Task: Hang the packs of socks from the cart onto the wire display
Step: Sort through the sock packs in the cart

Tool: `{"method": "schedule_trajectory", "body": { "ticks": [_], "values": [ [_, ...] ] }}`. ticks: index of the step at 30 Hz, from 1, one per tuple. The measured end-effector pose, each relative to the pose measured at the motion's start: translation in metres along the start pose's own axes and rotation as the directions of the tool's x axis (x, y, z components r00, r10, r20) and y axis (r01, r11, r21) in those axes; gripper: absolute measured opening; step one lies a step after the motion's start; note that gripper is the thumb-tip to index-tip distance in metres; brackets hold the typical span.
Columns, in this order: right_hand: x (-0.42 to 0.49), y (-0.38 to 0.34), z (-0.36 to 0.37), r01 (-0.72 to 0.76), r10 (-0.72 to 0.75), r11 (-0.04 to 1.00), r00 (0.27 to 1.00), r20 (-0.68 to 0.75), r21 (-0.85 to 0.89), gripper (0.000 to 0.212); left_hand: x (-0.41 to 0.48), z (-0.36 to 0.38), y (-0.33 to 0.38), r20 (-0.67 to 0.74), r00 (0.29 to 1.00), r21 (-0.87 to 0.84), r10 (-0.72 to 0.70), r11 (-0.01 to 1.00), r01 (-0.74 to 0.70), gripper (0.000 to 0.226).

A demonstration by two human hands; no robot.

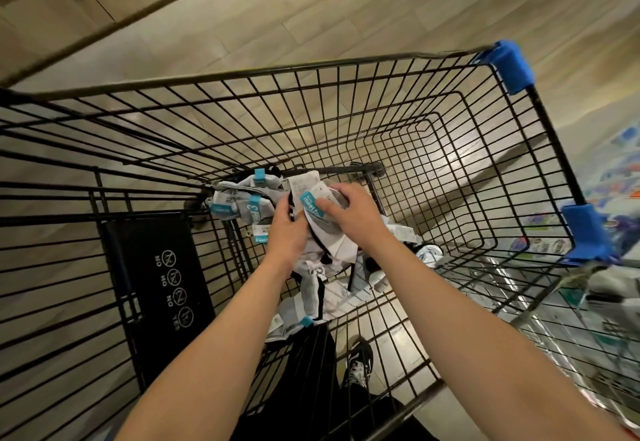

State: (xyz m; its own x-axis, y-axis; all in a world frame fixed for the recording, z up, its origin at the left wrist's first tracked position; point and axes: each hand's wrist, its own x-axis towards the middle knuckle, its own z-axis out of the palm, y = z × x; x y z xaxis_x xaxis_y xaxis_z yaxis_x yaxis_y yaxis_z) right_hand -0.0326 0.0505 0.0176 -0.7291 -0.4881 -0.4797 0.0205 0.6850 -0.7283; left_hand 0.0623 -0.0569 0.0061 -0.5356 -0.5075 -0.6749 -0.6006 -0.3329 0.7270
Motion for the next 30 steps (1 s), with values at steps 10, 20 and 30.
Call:
{"method": "schedule_trajectory", "body": {
  "ticks": [10, 20, 30],
  "values": [
    [-0.020, 0.004, -0.033, -0.041, 0.022, 0.999, 0.883, -0.469, -0.030, 0.017, -0.016, 0.001, 0.024, 0.001, 1.000, 0.042, 0.026, 0.999, -0.026, 0.055],
    [-0.028, 0.018, -0.053, -0.129, 0.199, 0.971, 0.903, -0.382, 0.203, 0.007, -0.027, 0.004, 0.023, 0.034, 0.997, 0.079, 0.063, 0.995, -0.065, 0.054],
    [-0.011, 0.047, 0.002, -0.306, 0.372, 0.840, 0.926, -0.063, 0.448, 0.048, -0.017, 0.013, -0.016, -0.034, 0.999, 0.088, -0.006, 0.996, 0.009, 0.038]
  ]
}}
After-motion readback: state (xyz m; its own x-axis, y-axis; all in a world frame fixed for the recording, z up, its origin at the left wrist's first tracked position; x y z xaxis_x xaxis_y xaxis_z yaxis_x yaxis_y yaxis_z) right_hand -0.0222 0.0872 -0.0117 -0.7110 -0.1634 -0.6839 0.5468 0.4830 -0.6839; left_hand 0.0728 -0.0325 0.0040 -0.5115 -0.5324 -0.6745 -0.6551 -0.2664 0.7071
